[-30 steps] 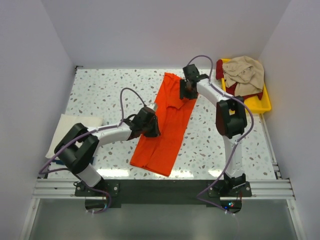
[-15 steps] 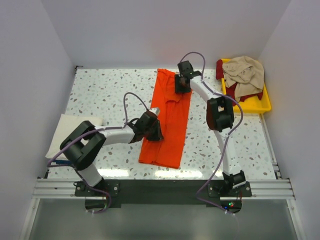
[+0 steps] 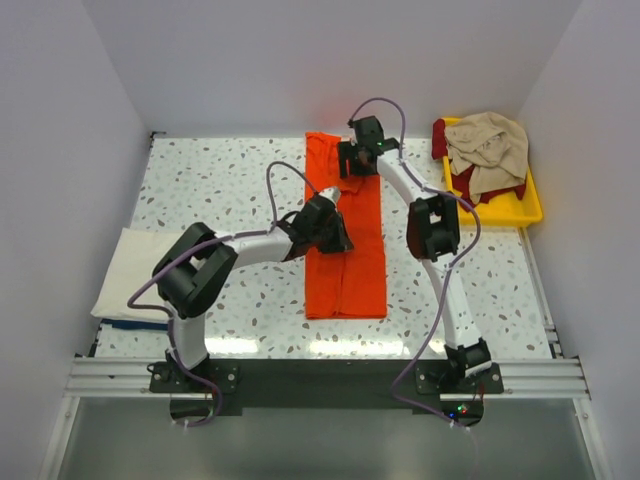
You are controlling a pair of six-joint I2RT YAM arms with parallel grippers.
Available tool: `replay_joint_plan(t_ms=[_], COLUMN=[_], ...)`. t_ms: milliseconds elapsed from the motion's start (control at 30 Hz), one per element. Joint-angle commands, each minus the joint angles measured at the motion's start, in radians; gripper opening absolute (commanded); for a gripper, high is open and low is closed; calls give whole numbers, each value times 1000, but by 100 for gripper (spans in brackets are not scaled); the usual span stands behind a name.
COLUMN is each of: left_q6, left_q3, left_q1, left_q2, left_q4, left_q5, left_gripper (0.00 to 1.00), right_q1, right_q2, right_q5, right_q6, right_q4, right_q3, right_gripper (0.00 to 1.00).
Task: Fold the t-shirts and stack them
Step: Fold the tshirt
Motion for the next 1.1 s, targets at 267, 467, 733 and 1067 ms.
replay_joint_plan(t_ms=[267,467,733,1067], left_q6=[35,56,72,69], left_q3=[-81,-239,-410,-545], left_q1=[93,155,155,154], left_q2=[-271,-380,-429,-481], left_q4=[-52,-47,14,36], left_q5=[-18,24,128,183], left_gripper=[27,27,32,38], right_q1=[-14,-10,111,208], right_q2=[-446,-863,-1270,-1513], right_q5=[-21,-89,-68,-72], right_q6=[127,246,323,408], right_q4=[-82,68,174,122], right_q3=[-198,-776,-1420,-1755], right_gripper=[74,60,54,51])
